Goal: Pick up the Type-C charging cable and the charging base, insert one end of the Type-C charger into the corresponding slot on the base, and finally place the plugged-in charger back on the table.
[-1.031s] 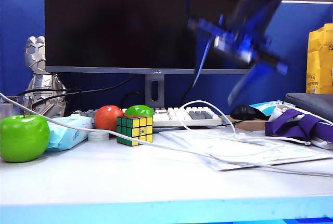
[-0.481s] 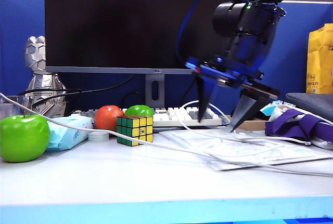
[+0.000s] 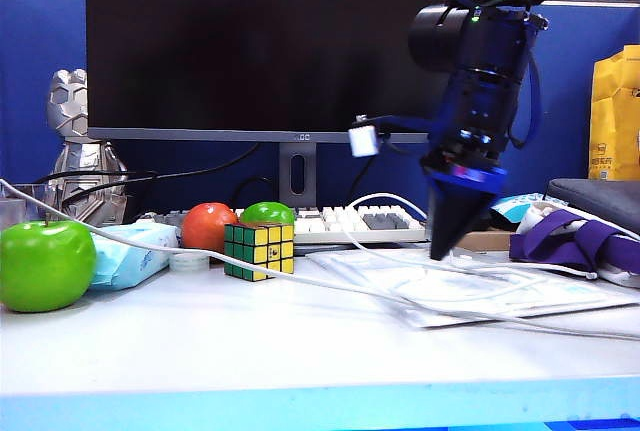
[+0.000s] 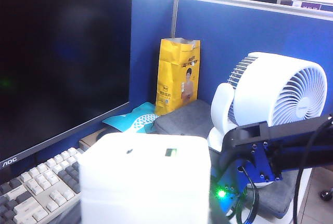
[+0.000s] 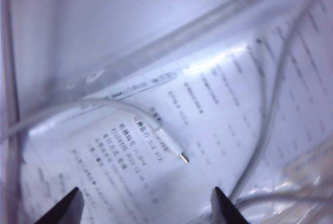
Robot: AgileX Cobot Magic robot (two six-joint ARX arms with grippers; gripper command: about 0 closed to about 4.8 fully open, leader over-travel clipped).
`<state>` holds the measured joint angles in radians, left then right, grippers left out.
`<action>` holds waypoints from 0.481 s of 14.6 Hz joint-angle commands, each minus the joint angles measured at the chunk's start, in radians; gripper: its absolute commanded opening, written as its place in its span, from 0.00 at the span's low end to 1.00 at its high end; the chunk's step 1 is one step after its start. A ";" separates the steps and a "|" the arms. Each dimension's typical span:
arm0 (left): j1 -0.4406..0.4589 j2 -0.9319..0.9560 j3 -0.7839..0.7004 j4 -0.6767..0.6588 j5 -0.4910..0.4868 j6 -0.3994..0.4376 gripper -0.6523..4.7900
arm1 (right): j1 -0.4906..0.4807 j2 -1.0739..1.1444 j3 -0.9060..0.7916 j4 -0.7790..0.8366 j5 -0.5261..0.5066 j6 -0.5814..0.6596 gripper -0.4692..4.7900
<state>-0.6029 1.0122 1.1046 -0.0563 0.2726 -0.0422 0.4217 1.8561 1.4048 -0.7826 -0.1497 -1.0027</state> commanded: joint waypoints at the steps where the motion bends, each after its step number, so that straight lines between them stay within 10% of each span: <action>1: 0.000 -0.005 0.005 0.027 0.005 -0.004 0.11 | 0.001 0.015 0.003 0.037 -0.001 -0.151 0.71; 7: 0.000 -0.005 0.005 0.028 0.005 -0.003 0.11 | 0.007 0.065 0.002 0.090 -0.052 -0.154 0.70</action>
<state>-0.6025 1.0122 1.1046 -0.0563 0.2729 -0.0429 0.4274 1.9183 1.4036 -0.6895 -0.1802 -1.1530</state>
